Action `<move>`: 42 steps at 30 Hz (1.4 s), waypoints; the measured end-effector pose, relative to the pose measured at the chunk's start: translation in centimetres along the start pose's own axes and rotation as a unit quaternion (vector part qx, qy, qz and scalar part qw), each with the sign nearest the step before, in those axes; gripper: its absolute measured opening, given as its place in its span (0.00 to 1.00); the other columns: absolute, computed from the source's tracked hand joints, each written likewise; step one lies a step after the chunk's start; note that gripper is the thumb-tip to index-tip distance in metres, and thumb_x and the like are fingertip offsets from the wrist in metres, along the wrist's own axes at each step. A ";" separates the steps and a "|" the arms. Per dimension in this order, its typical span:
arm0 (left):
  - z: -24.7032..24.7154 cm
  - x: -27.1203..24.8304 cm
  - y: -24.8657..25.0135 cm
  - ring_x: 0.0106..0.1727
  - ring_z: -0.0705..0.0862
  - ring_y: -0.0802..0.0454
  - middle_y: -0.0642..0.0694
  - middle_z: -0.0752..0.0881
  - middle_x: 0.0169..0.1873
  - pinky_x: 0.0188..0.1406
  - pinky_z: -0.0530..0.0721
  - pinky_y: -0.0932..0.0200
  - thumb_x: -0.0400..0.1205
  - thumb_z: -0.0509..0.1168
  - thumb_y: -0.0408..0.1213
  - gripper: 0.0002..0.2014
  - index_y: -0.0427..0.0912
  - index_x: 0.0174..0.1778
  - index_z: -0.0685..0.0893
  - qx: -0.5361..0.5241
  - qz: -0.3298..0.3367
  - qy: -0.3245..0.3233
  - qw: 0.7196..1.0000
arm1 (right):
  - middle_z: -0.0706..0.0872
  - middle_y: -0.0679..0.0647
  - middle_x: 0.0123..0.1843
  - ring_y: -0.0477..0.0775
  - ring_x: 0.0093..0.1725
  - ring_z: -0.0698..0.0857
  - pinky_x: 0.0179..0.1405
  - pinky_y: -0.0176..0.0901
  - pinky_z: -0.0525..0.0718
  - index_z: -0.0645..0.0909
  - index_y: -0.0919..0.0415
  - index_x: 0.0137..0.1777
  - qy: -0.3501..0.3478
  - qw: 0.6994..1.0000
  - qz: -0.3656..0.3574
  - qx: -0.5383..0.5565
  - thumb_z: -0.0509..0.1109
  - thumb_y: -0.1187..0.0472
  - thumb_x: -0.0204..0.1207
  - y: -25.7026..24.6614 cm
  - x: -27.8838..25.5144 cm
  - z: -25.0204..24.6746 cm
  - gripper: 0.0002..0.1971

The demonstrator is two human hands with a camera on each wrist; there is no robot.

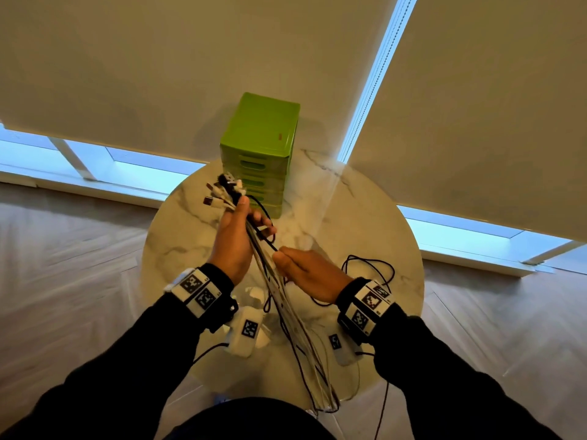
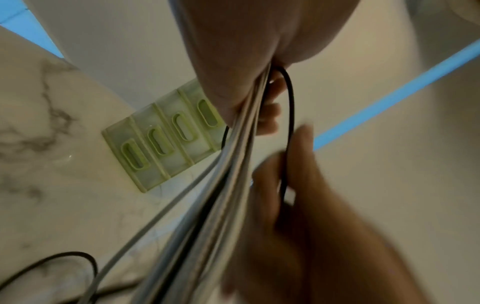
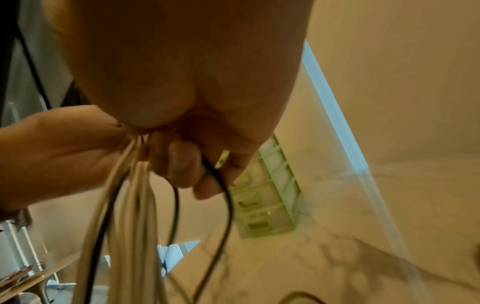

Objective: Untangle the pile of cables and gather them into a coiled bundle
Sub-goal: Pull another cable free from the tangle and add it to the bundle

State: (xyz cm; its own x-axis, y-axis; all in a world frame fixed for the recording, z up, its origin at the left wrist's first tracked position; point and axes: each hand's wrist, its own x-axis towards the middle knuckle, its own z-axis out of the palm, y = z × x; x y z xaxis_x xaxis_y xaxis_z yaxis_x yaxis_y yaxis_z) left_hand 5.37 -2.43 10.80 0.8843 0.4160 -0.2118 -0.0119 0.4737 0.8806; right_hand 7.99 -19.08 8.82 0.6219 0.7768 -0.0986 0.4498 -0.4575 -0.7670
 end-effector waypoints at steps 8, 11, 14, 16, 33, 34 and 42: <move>-2.2 0.8 2.6 0.20 0.62 0.59 0.54 0.67 0.26 0.19 0.61 0.64 0.93 0.52 0.44 0.19 0.48 0.35 0.68 -0.009 0.042 -0.045 0.998 | 0.75 0.40 0.28 0.38 0.28 0.70 0.35 0.34 0.71 0.70 0.49 0.37 -0.026 0.989 0.119 0.085 0.54 0.47 0.91 5.8 -5.6 1.8 0.19; -3.1 1.2 4.1 0.21 0.62 0.59 0.54 0.67 0.25 0.21 0.61 0.62 0.93 0.51 0.43 0.20 0.49 0.33 0.68 0.025 0.069 -0.042 0.996 | 0.76 0.37 0.29 0.36 0.30 0.74 0.40 0.33 0.71 0.72 0.46 0.36 -0.023 0.985 0.165 0.049 0.57 0.48 0.90 8.6 -7.4 1.9 0.18; -3.2 0.6 3.8 0.23 0.62 0.59 0.56 0.67 0.25 0.23 0.61 0.62 0.93 0.52 0.42 0.18 0.49 0.36 0.68 0.096 0.075 -0.054 0.991 | 0.76 0.43 0.31 0.45 0.34 0.76 0.44 0.46 0.74 0.71 0.49 0.36 -0.009 0.979 0.201 -0.013 0.56 0.44 0.89 10.2 -6.8 1.0 0.20; -2.5 -0.2 2.8 0.25 0.62 0.59 0.57 0.67 0.26 0.25 0.59 0.61 0.93 0.52 0.40 0.15 0.48 0.39 0.68 0.146 0.077 -0.083 0.983 | 0.75 0.49 0.33 0.55 0.38 0.76 0.45 0.50 0.73 0.69 0.51 0.36 0.012 0.973 0.216 -0.084 0.55 0.45 0.89 10.1 -4.9 0.1 0.20; -0.9 -0.6 -0.3 0.43 0.81 0.47 0.40 0.78 0.38 0.50 0.85 0.35 0.85 0.62 0.59 0.22 0.40 0.49 0.80 0.202 0.002 -0.089 0.975 | 0.87 0.45 0.43 0.49 0.34 0.82 0.34 0.39 0.74 0.73 0.49 0.65 0.105 0.990 -0.072 -0.059 0.50 0.49 0.92 -2.7 2.1 0.4 0.12; -1.1 -0.4 -0.4 0.40 0.80 0.49 0.43 0.77 0.36 0.48 0.82 0.39 0.87 0.61 0.55 0.19 0.42 0.44 0.79 0.193 0.005 -0.077 0.978 | 0.87 0.49 0.41 0.53 0.34 0.83 0.35 0.45 0.77 0.72 0.46 0.63 0.090 0.992 -0.073 -0.047 0.49 0.46 0.91 -2.7 2.0 0.5 0.12; -2.4 1.6 1.0 0.27 0.80 0.52 0.51 0.72 0.28 0.31 0.83 0.55 0.93 0.53 0.43 0.14 0.44 0.41 0.70 0.049 0.048 0.027 0.997 | 0.73 0.43 0.30 0.38 0.28 0.72 0.35 0.31 0.72 0.70 0.54 0.40 -0.034 0.994 0.048 0.096 0.50 0.48 0.92 0.9 -1.9 2.0 0.19</move>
State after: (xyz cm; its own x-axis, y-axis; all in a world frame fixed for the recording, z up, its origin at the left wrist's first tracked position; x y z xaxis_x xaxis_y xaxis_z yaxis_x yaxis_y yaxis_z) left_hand 5.66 0.57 10.36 0.8548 0.4985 -0.1445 -0.0473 0.3521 0.9348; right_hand 5.91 -20.12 7.01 0.6091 0.7636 -0.2145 0.2558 -0.4451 -0.8582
